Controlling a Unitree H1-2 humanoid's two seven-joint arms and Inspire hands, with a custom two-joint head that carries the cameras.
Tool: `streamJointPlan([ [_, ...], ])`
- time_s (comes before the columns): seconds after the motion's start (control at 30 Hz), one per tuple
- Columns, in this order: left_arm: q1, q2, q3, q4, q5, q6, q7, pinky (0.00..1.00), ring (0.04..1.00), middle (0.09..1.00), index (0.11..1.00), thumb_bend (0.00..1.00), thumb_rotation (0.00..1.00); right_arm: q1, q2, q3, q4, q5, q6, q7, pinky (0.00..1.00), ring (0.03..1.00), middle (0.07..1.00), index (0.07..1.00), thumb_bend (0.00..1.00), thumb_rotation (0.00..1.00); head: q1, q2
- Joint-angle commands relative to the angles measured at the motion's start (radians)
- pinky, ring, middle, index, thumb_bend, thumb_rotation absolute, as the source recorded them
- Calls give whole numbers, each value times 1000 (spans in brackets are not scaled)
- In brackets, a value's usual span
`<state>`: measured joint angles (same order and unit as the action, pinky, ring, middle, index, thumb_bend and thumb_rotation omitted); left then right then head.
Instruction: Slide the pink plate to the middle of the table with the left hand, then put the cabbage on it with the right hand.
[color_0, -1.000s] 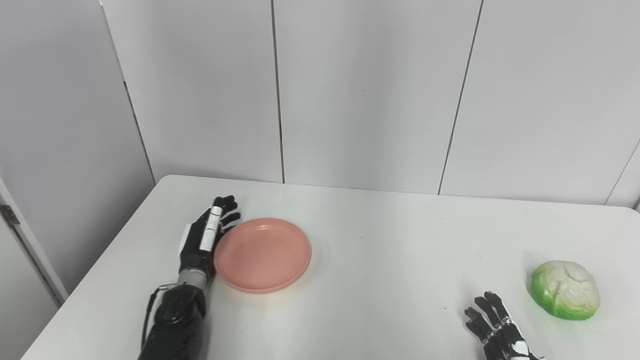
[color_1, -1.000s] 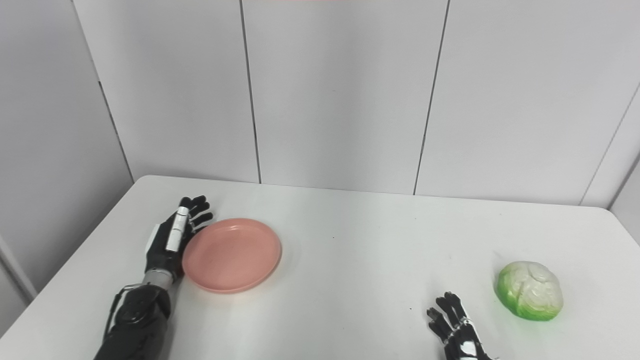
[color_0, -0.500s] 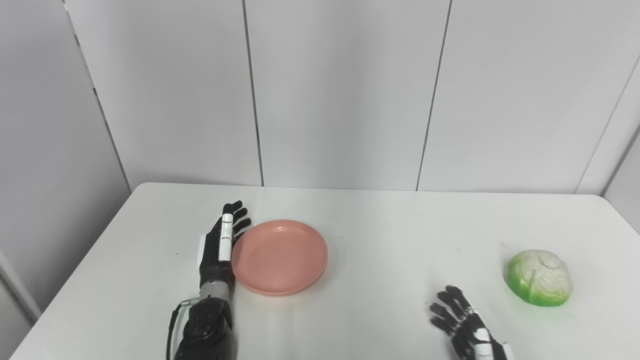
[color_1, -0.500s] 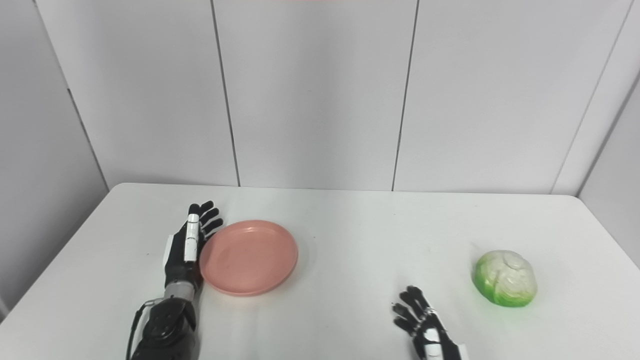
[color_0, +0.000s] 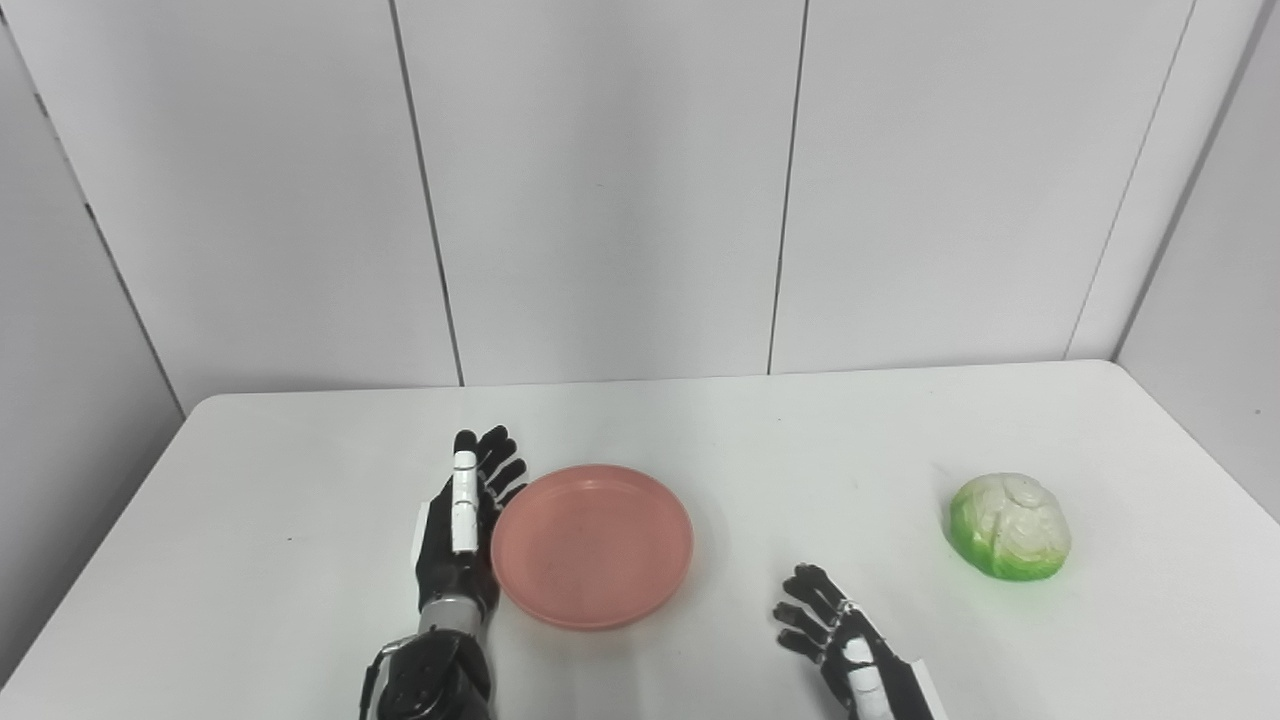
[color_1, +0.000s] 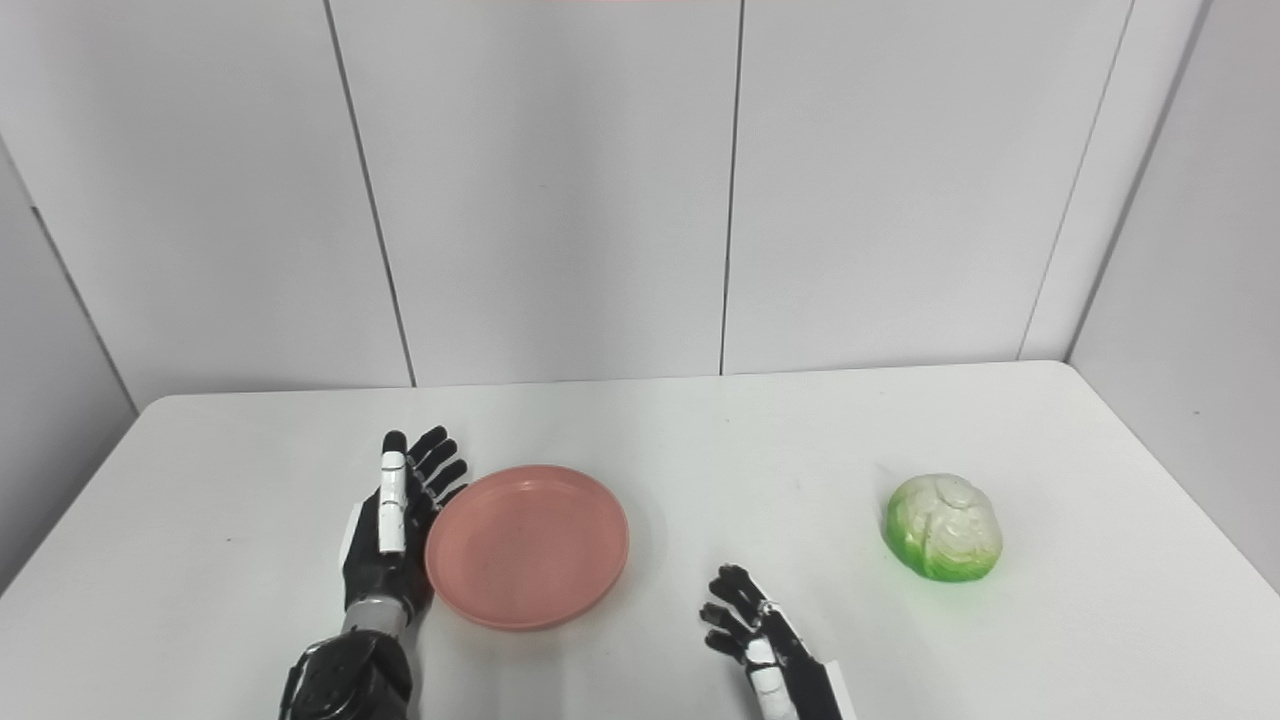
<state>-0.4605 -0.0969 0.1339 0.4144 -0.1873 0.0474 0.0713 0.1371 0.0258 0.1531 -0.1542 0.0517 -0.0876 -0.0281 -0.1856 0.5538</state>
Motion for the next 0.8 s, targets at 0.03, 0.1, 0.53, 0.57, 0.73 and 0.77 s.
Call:
streamJointPlan([
  [0.03, 14, -20, -3, -47, -17, 69, 3, 812, 846, 865, 760, 643, 960, 101, 57, 25, -42, -15, 23, -14, 814, 820, 854, 850, 848, 978, -28, 14],
  [0.1, 19, -26, -9, -67, -13, 89, 7, 796, 846, 864, 761, 641, 959, 99, 61, 35, -53, -21, 37, -23, 822, 822, 857, 854, 850, 983, -47, 21],
  [0.53, 36, -23, -12, -98, -12, 132, -1, 787, 840, 853, 785, 666, 954, 90, 71, 87, -77, -103, 45, -88, 815, 825, 881, 878, 804, 1000, -131, 28],
  [0.57, 38, -23, -12, -101, -14, 134, -3, 793, 844, 857, 788, 667, 956, 91, 68, 89, -77, -118, 27, -94, 808, 826, 884, 884, 781, 1000, -137, 26],
  [0.73, 49, -27, -3, -101, -23, 139, -6, 805, 857, 869, 789, 673, 951, 105, 61, 75, -146, -197, -34, -146, 799, 825, 890, 903, 704, 976, -142, 25],
  [0.77, 51, -28, -2, -100, -24, 139, -8, 806, 862, 874, 788, 672, 949, 106, 60, 69, -171, -213, -34, -157, 788, 823, 894, 910, 710, 965, -145, 24],
])
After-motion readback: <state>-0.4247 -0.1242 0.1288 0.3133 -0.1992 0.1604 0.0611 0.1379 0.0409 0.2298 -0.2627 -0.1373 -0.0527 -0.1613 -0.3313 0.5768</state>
